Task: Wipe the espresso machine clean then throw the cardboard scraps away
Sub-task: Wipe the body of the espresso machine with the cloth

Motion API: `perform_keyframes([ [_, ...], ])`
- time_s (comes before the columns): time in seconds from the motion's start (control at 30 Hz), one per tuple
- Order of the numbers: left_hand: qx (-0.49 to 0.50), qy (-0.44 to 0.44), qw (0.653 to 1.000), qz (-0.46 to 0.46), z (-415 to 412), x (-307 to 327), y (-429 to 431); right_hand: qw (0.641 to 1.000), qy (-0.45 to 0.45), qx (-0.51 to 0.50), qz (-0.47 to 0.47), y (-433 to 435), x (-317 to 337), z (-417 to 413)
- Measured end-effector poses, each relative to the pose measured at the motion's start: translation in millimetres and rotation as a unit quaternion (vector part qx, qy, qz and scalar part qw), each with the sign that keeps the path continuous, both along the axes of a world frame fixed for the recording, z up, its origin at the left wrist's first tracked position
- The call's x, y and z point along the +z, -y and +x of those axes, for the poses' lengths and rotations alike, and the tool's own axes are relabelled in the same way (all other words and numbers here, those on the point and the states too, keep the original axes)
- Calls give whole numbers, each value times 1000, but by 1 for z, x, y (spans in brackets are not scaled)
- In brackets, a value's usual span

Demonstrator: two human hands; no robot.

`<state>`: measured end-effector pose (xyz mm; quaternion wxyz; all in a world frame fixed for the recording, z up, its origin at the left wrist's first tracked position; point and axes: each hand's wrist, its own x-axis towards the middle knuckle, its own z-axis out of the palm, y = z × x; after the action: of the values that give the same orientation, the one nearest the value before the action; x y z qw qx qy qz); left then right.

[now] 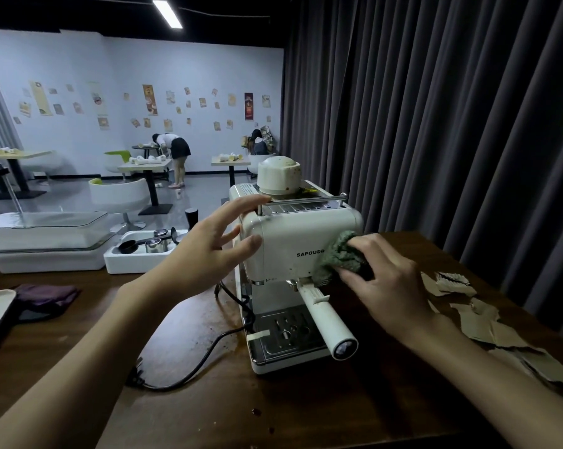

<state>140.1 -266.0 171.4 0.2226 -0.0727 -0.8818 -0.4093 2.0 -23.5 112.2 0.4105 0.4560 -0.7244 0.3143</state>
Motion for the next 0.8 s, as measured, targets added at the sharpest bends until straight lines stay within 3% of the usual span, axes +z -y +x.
perform_keyframes([
  [0.2,5,1,1000,-6,0,1,-2,998,49,-9,-50,9,-1,10],
  [0.3,6,-6,1000,-2,0,-2,0,999,25,22,-5,19,7,20],
  [0.4,0,-10,1000,-3,0,-2,1,1000,-10,-14,22,13,14,20],
  [0.57,-4,-13,1000,-12,-2,-3,2,998,44,26,21,16,15,17],
  [0.8,-26,-8,1000,11,-2,-3,4,989,48,108,92,42,23,28],
])
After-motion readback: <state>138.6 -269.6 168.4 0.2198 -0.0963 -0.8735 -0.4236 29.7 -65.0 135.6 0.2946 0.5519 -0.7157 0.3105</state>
